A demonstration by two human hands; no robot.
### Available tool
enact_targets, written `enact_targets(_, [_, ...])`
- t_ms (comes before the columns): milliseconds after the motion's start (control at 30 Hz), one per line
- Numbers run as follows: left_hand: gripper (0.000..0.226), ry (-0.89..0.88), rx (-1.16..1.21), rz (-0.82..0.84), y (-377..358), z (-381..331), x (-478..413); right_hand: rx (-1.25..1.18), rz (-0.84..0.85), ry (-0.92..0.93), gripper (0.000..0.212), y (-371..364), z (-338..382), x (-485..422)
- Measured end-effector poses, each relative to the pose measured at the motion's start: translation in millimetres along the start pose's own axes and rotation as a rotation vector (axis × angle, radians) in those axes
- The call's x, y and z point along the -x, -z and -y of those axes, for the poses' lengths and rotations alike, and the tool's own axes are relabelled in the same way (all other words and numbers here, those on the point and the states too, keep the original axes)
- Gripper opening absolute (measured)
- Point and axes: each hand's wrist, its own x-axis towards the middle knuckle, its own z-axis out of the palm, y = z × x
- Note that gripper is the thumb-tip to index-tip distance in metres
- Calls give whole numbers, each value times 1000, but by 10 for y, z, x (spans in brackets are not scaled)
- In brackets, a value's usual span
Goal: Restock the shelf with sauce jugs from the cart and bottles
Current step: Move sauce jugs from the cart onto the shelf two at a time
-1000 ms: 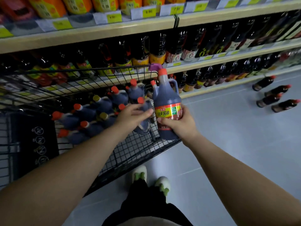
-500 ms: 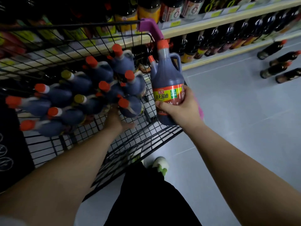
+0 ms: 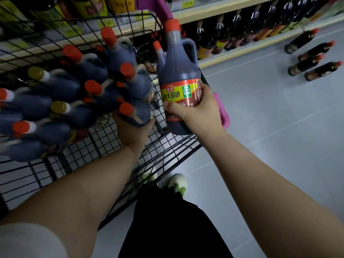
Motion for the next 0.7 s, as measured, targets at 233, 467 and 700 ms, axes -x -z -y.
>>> enact_targets(233, [94,37,-89,163,272,-177,81,9,36,-77,92,35,15,34])
enact_targets(467, [86,-59,-171,317,830,-764,330,-90,108,-175,91,234,380,239])
enact_targets(700, [80,-9,52,492,1154,-1609,478,-277,82,-184,43,601,825,500])
